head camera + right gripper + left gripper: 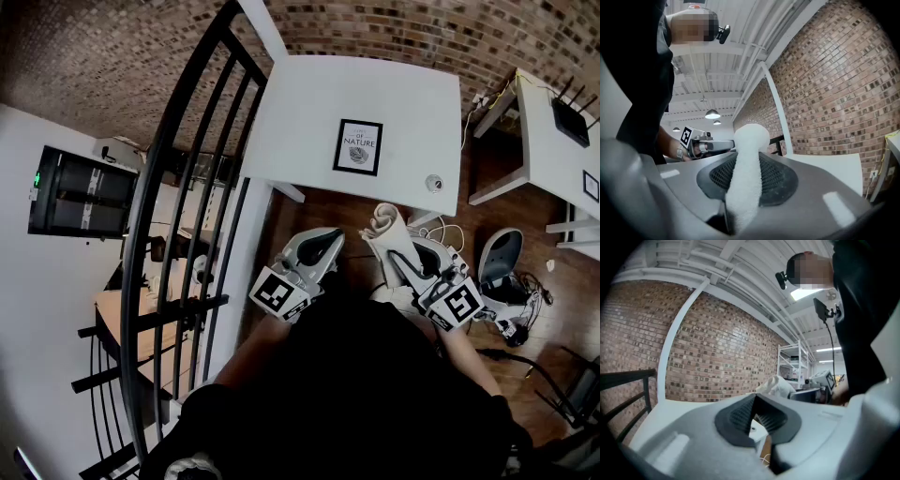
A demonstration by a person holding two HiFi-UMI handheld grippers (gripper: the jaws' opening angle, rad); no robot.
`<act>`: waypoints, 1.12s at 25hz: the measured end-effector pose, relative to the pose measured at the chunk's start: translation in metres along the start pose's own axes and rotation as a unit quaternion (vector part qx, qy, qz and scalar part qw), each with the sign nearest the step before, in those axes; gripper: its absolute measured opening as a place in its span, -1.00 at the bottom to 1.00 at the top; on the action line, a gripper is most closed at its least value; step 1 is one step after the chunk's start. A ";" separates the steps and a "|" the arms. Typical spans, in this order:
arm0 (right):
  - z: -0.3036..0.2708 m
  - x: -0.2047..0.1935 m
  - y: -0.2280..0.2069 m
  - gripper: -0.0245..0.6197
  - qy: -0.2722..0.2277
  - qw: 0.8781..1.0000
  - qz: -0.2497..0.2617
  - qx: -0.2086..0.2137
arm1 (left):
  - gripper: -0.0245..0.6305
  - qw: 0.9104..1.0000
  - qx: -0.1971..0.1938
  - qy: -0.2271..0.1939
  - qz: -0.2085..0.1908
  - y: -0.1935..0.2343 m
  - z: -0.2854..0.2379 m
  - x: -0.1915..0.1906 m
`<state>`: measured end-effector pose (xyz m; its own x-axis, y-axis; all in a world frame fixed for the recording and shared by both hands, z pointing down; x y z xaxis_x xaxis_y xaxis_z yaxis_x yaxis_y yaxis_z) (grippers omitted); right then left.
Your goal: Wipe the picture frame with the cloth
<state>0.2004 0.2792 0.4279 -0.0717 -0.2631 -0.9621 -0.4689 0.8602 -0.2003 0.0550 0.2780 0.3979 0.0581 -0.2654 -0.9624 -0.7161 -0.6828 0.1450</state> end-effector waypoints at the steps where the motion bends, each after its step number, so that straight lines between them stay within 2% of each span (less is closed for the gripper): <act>1: -0.007 0.002 -0.002 -0.57 0.001 1.000 0.000 -0.001 | -0.92 1.000 -0.002 -0.001 -0.002 0.008 -0.001 0.002; 7: -0.057 0.007 -0.028 -0.57 0.013 1.000 -0.002 -0.017 | -0.92 1.000 -0.019 -0.001 -0.011 0.068 -0.019 0.004; 14: -0.146 0.030 -0.073 -0.57 0.025 0.998 -0.022 -0.061 | -0.92 0.996 -0.080 0.013 -0.027 0.163 -0.045 0.006; 18: -0.192 0.044 -0.098 -0.57 0.042 0.995 -0.014 -0.088 | -0.92 0.994 -0.109 0.009 -0.015 0.208 -0.058 0.019; 22: -0.219 0.040 -0.121 -0.57 0.058 0.993 -0.026 -0.100 | -0.92 0.994 -0.111 0.022 -0.008 0.244 -0.068 0.011; 28: -0.242 0.021 -0.151 -0.57 0.091 0.992 -0.033 -0.086 | -0.92 0.994 -0.099 0.054 0.007 0.267 -0.094 -0.011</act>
<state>0.0561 0.0382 0.4827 -0.1864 -0.4038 -0.8957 -0.6205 0.7552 -0.2113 -0.0714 0.0344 0.4685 0.1306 -0.3402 -0.9313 -0.5678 -0.7957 0.2110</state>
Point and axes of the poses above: the fingertips, and each gripper's own axes: z backward along the fingers, y to its left, x out of its top, the point moved 3 cm from there along z, backward along the fingers, and after that the axes turned 10 degrees about y, right-handed, at the moved point
